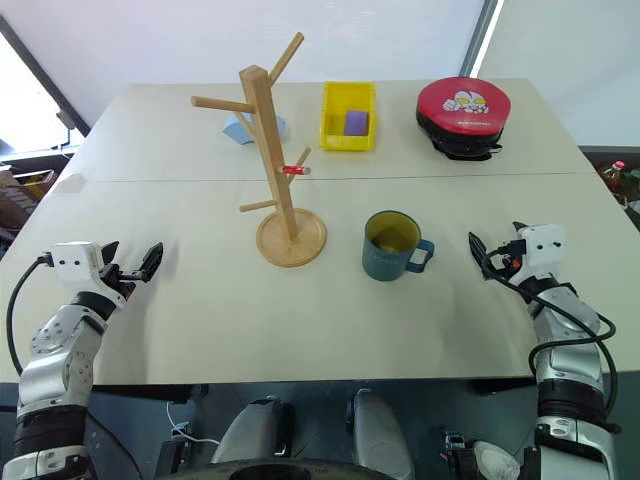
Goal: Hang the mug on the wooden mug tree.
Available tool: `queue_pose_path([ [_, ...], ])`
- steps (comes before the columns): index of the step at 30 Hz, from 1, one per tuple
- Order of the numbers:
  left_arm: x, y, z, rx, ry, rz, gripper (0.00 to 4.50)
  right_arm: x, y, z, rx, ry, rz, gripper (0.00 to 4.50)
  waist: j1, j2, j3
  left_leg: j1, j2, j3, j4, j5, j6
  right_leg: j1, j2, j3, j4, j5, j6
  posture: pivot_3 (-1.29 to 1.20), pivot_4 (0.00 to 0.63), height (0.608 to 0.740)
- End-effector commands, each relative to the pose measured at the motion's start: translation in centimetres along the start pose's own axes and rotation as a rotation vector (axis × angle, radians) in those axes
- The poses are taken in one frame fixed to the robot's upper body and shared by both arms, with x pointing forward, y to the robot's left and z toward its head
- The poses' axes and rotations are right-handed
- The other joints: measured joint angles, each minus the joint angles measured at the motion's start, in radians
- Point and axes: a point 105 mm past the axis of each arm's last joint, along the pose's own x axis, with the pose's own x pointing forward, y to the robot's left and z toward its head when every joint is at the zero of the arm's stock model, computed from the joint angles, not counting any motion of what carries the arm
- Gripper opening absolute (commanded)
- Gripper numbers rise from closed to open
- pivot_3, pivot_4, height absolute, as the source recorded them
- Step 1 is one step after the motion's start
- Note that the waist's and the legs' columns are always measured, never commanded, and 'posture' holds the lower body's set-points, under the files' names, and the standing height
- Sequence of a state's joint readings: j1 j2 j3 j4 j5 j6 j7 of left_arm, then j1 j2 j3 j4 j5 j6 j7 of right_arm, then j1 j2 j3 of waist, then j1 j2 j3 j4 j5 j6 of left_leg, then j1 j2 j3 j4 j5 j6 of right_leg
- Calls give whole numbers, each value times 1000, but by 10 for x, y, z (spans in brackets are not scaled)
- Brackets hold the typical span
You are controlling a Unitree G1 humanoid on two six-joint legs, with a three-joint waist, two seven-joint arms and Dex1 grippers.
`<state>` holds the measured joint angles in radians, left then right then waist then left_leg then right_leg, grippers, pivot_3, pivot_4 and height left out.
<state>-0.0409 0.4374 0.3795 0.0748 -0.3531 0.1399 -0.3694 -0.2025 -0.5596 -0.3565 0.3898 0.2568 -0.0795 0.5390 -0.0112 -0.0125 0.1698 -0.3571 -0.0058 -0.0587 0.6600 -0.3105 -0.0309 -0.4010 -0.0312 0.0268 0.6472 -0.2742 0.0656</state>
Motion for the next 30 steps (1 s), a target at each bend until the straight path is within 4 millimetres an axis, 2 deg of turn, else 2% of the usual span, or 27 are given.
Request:
queue_pose_path([
  [1, -2, 1, 15, 30, -55, 13, 4500, 2, -2, 11, -22, -45, -3, 4463, 0, 0, 0, 0, 0, 0, 0, 0, 0, 0, 0, 0, 0, 0, 0, 0, 150, 740],
  [5, -4, -3, 15, 17, -55, 0, 4500, 0, -2, 9, -26, -46, -3, 4463, -1, 0, 0, 0, 0, 0, 0, 0, 0, 0, 0, 0, 0, 0, 0, 0, 150, 740],
  [12, -4, -24, 19, 13, -58, -118, 4500, -14, -7, 10, -44, -54, -28, 4463, 1, 0, 0, 0, 0, 0, 0, 0, 0, 0, 0, 0, 0, 0, 0, 0, 150, 740],
  [18, -7, -83, 29, -11, -92, -413, 4500, -33, -6, 4, -56, -22, -27, 4463, 0, 0, 0, 0, 0, 0, 0, 0, 0, 1, 0, 0, -1, 0, 0, 0, 150, 740],
  [24, -25, -150, 29, 38, -76, -787, 4500, -62, 5, 5, -49, -5, 31, 4463, 1, 0, 0, 1, 0, 0, 0, 0, 0, 1, 0, 0, -1, 0, 0, 0, 150, 740],
  [26, -35, -173, 29, 52, -66, -919, 4500, -73, 15, 3, -33, 11, 74, 4463, 1, 0, 0, 1, 0, 0, 0, 0, 0, 1, 0, 0, -1, 0, -1, 0, 150, 740],
  [28, -49, -205, 32, 56, -67, -1097, 4500, -82, 38, 1, -32, 32, 155, 4463, 2, 1, 0, 1, 0, 0, 0, 0, 0, 2, 0, 0, -1, -1, -2, 0, 150, 740],
  [30, -56, -220, 34, 59, -72, -1185, 4500, -84, 54, 3, -17, 24, 185, 4463, 1, 1, 0, 1, 0, -1, 0, 0, 0, 2, 0, 0, -1, -2, -3, 0, 150, 740],
])
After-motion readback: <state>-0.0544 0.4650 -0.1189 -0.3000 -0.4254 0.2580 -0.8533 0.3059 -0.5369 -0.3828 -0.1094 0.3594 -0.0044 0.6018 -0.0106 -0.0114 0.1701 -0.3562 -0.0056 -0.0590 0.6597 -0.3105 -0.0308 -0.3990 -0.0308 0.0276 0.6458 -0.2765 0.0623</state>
